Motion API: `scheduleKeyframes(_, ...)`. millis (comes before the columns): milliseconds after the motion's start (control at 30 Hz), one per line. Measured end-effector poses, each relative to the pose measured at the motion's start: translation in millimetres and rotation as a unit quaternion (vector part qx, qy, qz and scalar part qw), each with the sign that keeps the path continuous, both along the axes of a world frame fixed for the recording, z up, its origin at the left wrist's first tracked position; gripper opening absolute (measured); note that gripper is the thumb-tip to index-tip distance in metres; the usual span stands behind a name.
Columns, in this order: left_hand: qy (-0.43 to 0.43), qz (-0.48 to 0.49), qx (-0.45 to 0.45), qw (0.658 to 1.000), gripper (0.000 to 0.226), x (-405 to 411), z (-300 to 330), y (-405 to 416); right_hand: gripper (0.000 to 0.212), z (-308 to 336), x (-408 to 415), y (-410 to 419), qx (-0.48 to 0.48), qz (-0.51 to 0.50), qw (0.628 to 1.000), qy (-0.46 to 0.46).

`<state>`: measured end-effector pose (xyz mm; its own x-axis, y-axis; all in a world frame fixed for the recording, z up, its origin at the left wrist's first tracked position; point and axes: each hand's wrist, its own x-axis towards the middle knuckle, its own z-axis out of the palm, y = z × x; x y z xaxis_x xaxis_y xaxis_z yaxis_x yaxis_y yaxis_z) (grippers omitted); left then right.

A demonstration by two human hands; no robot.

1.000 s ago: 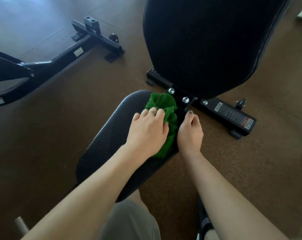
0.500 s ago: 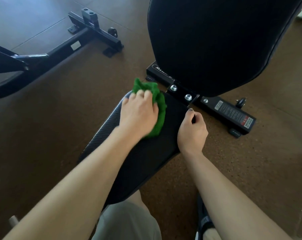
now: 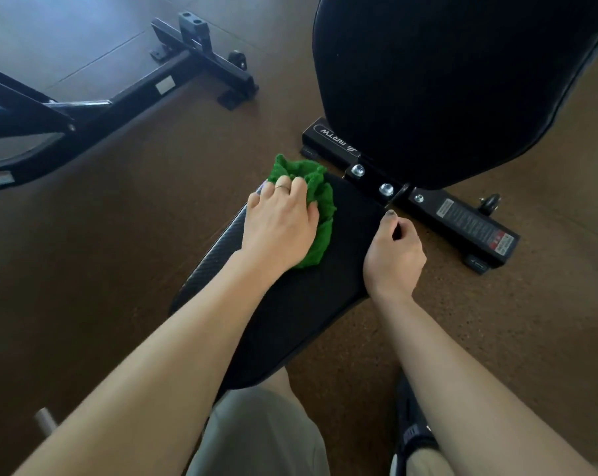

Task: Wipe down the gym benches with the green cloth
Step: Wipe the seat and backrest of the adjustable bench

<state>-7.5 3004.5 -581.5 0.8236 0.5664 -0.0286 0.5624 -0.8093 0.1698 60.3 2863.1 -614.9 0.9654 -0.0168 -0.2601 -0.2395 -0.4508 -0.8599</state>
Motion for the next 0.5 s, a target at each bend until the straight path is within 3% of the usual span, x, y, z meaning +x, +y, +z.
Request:
scheduleKeyframes(200, -0.004, -0.071, -0.007, 0.997, 0.032, -114.9, 16.9, -43.8, 0.042, 2.1, -2.5, 2.5, -0.011, 0.005, 1.0, 0.008)
scheduleKeyframes(300, 0.004, -0.055, 0.005, 0.998, 0.033, -79.7, 11.8, -17.4, 0.04, 1.5, -1.8, 2.3, -0.01, 0.0, 1.0, 0.006)
scheduleKeyframes(400, 0.008, 0.042, -0.019, 0.999, 0.034, -32.9, 5.2, 21.5, 0.042, -0.9, -1.5, 1.7, -0.011, 0.005, 1.0, -0.002)
scheduleKeyframes(500, 0.003, 0.074, -0.024, 0.997, 0.032, -34.3, 3.3, 20.9, 0.043, -1.4, -0.3, 1.3, -0.018, 0.011, 1.0, -0.002)
